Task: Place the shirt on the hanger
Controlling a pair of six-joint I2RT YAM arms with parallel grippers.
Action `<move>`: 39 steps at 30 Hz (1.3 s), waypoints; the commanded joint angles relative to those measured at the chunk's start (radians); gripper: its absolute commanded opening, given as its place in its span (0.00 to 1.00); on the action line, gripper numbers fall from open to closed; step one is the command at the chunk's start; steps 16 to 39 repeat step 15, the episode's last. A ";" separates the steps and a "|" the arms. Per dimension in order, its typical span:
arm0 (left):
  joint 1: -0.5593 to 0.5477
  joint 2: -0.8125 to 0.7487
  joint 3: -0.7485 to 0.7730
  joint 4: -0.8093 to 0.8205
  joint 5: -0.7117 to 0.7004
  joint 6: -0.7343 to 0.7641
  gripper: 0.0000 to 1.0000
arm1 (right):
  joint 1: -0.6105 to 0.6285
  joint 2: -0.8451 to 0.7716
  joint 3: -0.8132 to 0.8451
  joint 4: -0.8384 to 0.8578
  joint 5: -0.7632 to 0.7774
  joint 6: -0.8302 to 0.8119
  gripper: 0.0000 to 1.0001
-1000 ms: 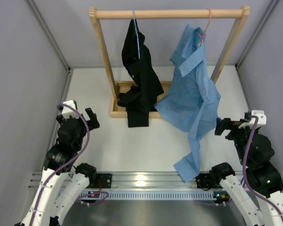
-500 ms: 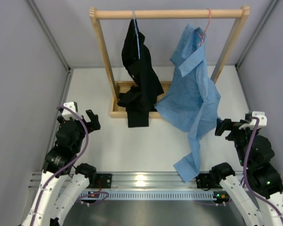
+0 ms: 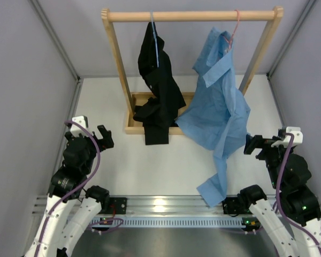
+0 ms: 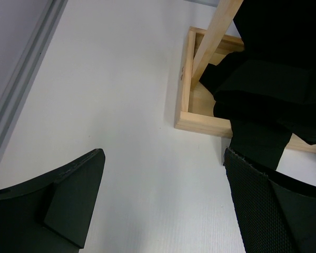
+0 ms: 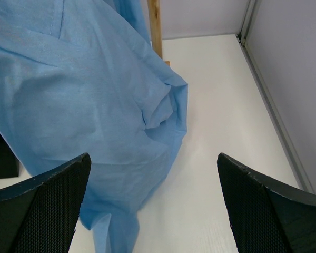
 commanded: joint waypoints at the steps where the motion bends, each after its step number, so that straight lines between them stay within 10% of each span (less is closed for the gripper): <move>1: 0.005 -0.004 -0.006 0.033 0.007 0.007 0.98 | -0.001 0.014 -0.007 0.013 0.019 -0.015 0.99; 39: 0.005 -0.001 -0.009 0.038 0.027 0.015 0.98 | 0.000 0.037 0.005 0.013 -0.006 -0.031 1.00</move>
